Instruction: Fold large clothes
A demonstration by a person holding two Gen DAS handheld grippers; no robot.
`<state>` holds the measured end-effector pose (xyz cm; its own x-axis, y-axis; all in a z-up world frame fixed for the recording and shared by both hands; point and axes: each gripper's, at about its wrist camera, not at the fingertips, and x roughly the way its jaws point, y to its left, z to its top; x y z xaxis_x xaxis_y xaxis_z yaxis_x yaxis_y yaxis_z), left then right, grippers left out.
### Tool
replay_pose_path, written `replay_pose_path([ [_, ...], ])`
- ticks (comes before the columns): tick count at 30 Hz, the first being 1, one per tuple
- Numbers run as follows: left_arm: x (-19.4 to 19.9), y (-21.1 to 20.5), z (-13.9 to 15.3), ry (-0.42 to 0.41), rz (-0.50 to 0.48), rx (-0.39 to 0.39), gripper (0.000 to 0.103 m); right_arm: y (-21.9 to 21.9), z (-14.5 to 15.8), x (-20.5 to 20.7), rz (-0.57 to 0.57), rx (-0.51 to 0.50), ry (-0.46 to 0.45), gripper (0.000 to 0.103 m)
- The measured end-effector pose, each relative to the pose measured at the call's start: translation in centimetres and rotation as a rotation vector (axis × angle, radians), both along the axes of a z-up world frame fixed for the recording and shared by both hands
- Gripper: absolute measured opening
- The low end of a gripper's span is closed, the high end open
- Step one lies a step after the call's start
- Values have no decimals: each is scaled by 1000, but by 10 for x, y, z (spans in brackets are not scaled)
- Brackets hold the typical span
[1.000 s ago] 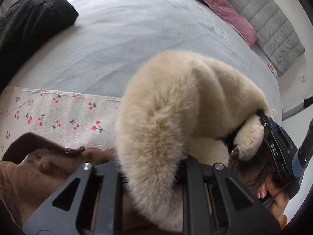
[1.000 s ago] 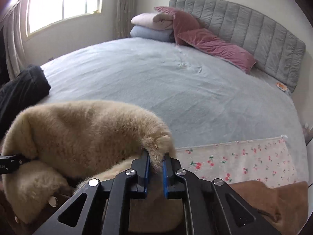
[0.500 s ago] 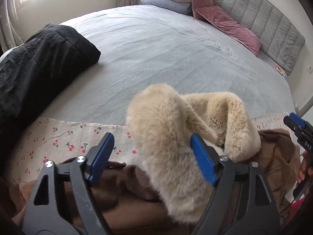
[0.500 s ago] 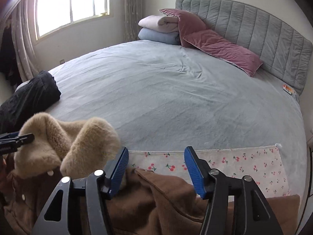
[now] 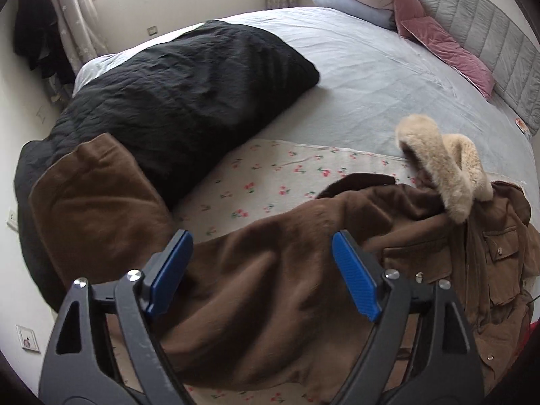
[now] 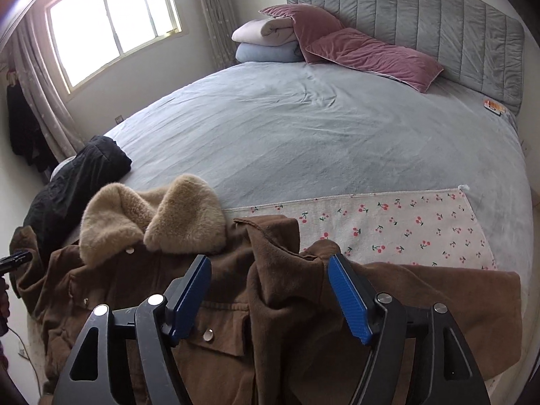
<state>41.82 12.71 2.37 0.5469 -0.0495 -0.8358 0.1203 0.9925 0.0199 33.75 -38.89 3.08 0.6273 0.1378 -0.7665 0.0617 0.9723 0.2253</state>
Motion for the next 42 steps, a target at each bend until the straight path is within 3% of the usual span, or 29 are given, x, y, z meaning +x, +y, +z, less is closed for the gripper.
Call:
replay_pose_path([
  [6,-5,110,18,-38,235,-55,85,29,19,-17,39,-32,13,76],
  [9,5,152,8,-40,336,-45,85,43,18,-25,62,-62,58,76],
  [12,24,176,-10,-8,379,-40,85,55,13,-35,70,-84,122,76],
  [13,30,180,-16,0,375,-44,79,57,11,-38,75,-84,136,76],
  [15,35,181,-20,-13,357,-90,51,60,8,-45,81,-84,154,76],
  [17,34,178,-15,-38,355,-158,13,63,6,-50,83,-99,168,76],
  [19,26,173,2,-92,352,-197,8,65,6,-54,86,-119,179,76],
  [22,-1,174,52,-292,408,-182,7,65,8,-60,80,-119,188,76],
  [25,-25,202,95,-437,477,-234,7,61,15,-67,69,-105,183,76],
  [27,-30,221,104,-436,526,-228,7,60,21,-73,67,-101,172,76],
  [28,-28,227,100,-405,553,-193,8,58,23,-77,64,-97,166,76],
  [30,-17,235,76,-267,592,-104,14,55,26,-83,51,-85,161,76],
  [32,-20,243,52,-147,610,-79,23,52,28,-92,48,-65,163,76],
  [33,-27,243,44,-128,598,-79,26,51,29,-97,49,-57,162,76],
  [34,-36,241,41,-118,573,-78,42,51,31,-103,52,-52,161,76],
  [35,-45,237,39,-112,544,-67,64,50,34,-109,53,-51,159,76],
  [36,-55,232,39,-120,517,-53,72,50,36,-116,55,-52,157,76],
  [42,-116,178,50,-76,286,-14,82,46,51,-169,35,-14,139,76],
])
